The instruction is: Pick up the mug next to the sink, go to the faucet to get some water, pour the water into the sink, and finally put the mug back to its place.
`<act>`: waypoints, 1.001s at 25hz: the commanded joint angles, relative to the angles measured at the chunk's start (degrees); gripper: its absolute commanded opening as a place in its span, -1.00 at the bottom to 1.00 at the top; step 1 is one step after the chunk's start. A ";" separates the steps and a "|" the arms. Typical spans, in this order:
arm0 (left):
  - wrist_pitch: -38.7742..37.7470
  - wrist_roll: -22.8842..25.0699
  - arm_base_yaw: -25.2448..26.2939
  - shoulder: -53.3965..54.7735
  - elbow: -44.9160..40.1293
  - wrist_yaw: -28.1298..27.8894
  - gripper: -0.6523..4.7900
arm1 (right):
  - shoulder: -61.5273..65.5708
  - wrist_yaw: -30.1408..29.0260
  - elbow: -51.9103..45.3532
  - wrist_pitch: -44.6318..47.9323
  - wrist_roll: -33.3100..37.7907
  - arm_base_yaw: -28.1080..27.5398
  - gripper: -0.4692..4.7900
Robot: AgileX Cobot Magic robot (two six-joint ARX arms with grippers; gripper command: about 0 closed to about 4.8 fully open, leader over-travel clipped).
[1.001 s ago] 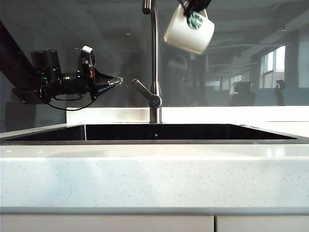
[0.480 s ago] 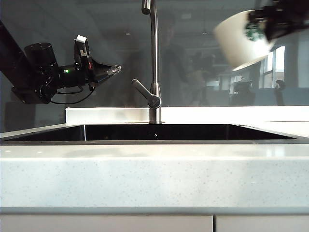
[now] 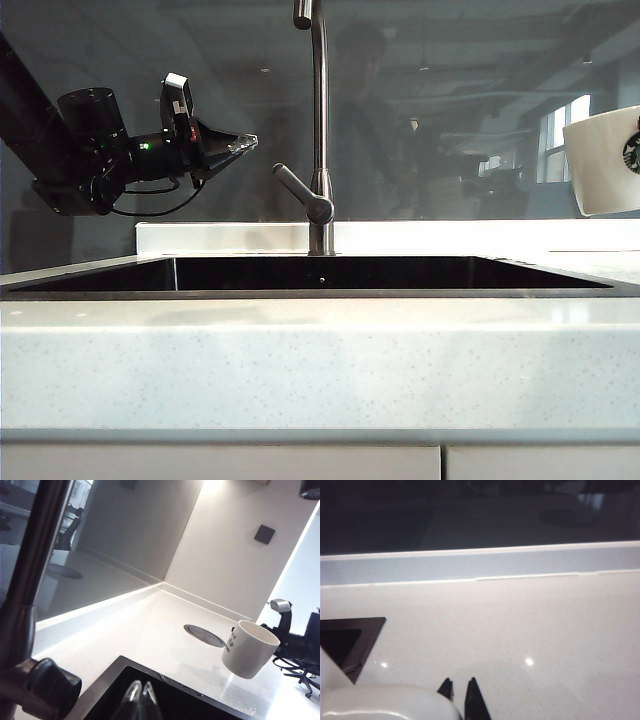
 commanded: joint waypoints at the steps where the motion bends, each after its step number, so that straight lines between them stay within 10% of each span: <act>1: 0.72 -0.24 0.13 -0.35 0.13 0.07 -0.78 | 3.93 -3.89 0.33 6.62 1.03 -0.07 -0.84; 25: 0.70 -0.22 0.07 -0.35 0.13 0.28 -0.78 | 16.24 -5.51 0.33 16.68 4.42 -0.13 -0.84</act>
